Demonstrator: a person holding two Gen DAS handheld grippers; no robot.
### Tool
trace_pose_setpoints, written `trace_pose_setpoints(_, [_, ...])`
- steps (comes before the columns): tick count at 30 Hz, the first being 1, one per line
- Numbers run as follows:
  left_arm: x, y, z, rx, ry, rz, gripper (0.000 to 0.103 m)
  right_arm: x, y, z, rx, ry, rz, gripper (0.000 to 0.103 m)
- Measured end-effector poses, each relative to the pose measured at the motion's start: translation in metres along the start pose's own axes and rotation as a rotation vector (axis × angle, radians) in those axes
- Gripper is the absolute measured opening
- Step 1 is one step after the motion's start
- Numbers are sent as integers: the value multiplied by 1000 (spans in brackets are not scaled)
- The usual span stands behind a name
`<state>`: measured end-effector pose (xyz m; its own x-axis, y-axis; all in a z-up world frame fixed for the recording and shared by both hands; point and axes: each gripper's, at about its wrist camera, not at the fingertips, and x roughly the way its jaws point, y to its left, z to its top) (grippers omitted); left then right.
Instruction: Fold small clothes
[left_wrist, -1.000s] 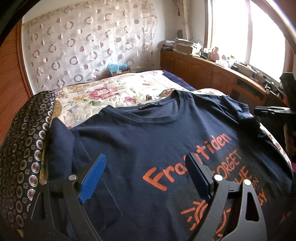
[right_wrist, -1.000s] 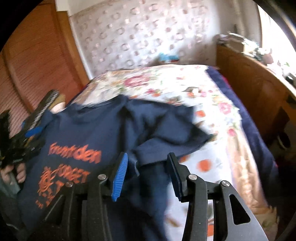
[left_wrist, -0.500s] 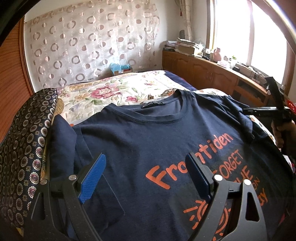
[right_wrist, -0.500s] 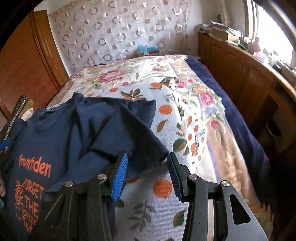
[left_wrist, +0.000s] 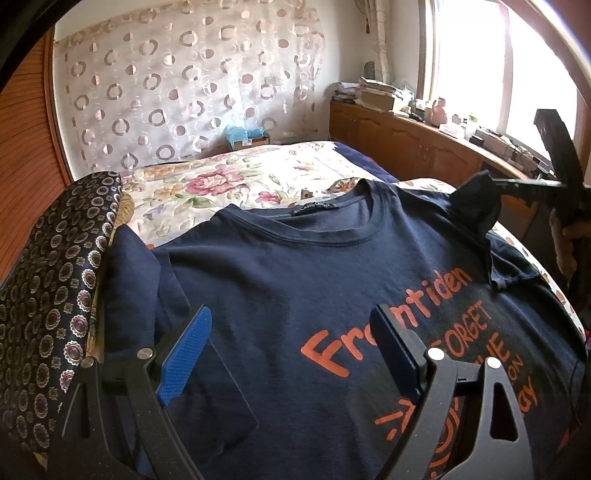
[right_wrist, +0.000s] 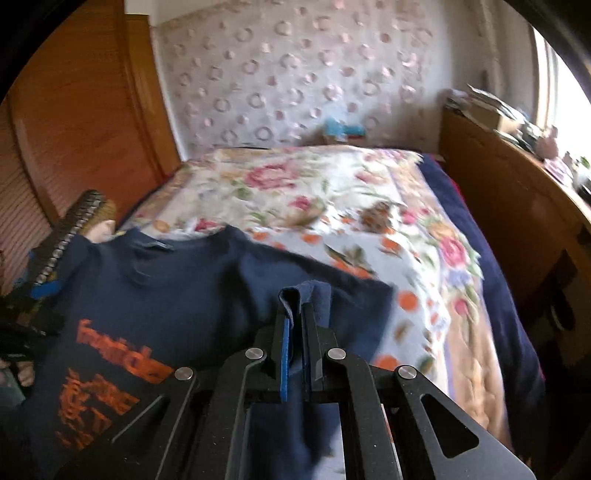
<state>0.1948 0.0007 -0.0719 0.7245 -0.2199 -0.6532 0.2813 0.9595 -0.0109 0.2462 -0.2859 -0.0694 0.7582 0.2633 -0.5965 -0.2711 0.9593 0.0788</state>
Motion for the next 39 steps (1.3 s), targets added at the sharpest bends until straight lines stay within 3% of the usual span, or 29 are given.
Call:
trace_pose_setpoints(8, [-1,5,0,-15,-5,4,88,28,38,27,-105,0,111,5])
trace_pose_setpoints(10, [-1,4,0,-15,-5,4,88,33,43,28,-138,7,72,5])
trace_pose_setpoints(14, [-1,5,0,-15,-7,5,88,44,45,28,-160,35,20,26])
trace_pose_setpoints(29, [-3,2,0,-6,-21,9,88,22,64,-30,-175,150,33,27])
trace_pose_setpoints(35, [-10,9,5,-21,-45,30,88,17,45,-22,-105,110,-6,27])
trace_pose_setpoints(39, [-16,18,10,-41,-60,52,88,22,25,-10,-65,78,-49,40])
